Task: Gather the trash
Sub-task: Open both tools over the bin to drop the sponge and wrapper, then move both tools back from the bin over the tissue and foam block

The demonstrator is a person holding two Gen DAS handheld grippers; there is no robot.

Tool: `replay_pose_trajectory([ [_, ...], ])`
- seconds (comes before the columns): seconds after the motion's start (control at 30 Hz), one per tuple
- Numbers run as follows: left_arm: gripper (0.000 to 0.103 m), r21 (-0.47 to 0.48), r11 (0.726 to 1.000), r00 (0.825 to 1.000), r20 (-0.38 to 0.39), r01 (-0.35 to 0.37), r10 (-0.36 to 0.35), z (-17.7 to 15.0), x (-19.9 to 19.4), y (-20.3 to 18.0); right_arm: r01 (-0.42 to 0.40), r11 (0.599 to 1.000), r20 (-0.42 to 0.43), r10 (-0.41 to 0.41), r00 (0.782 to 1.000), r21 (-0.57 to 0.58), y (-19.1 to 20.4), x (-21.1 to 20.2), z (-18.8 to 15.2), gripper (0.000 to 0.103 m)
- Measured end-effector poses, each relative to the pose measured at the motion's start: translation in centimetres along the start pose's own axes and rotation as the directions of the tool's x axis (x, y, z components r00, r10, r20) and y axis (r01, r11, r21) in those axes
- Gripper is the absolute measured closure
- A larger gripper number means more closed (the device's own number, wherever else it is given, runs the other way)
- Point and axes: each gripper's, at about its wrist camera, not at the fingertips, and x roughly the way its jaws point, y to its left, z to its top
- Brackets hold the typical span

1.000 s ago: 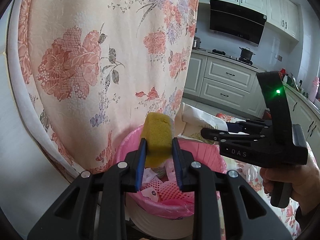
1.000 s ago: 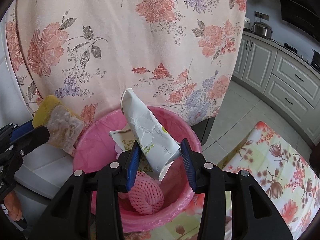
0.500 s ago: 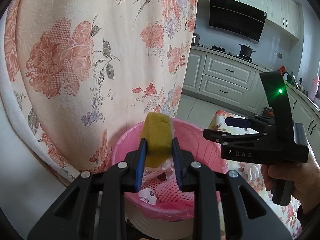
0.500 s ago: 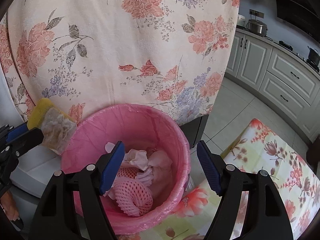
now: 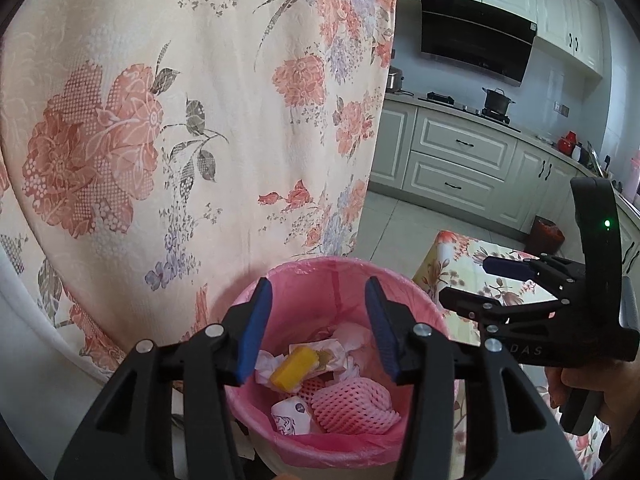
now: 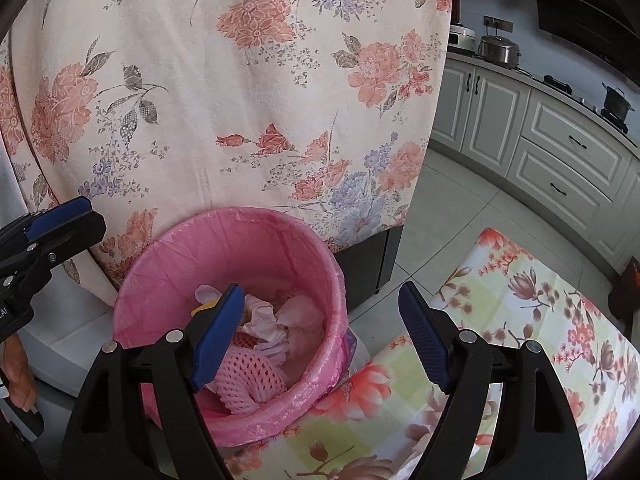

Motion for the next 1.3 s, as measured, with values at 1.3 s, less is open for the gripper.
replay_pose_trajectory([
  [1.3,0.051,0.132,0.985,0.992,-0.077,0.109,-0.099,-3.7,-1.5,-11.1,0.146,0.972,0.042,-0.156,0.987,0.183,-11.7,-10.0,-9.6,0.02],
])
